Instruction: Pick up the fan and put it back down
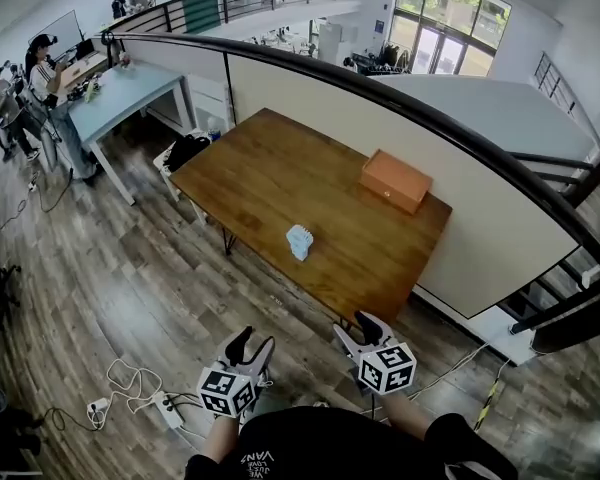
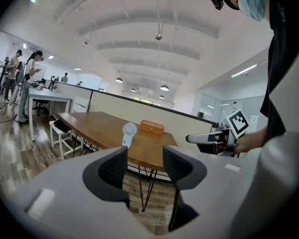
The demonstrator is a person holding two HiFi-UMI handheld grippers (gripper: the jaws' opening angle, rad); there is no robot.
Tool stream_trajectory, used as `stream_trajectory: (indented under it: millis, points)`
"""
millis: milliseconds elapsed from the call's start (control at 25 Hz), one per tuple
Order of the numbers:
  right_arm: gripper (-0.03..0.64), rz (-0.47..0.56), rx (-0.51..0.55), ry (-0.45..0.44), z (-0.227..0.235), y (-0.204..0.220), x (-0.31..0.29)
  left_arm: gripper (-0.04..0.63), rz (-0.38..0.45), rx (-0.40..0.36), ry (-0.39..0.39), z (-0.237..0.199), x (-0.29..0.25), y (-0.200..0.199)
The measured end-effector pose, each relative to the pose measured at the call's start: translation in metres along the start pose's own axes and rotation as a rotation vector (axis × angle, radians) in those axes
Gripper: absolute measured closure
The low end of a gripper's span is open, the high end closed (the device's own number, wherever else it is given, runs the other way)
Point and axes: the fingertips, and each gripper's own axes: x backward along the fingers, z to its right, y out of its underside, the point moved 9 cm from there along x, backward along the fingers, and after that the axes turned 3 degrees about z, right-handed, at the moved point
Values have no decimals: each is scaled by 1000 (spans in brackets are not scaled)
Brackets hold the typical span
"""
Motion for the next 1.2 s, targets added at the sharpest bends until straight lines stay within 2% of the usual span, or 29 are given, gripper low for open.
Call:
stream_trajectory:
  millis: [360,760,960,1200]
  points:
    - [405,3,4,111,-10,-34,-82,387,-26,-33,109,-90,-34,-46]
    - [387,-35,21,256,-18,-46,-161,387,-96,-80,253,-188,-64,-78]
    - [374,-97,83,266,-6,-50,-196,387,-116,-80,268,-222,-83,-84]
    - [354,-165,156,243,12,-60,-232,387,-127,-59,276,-239,-111,-91]
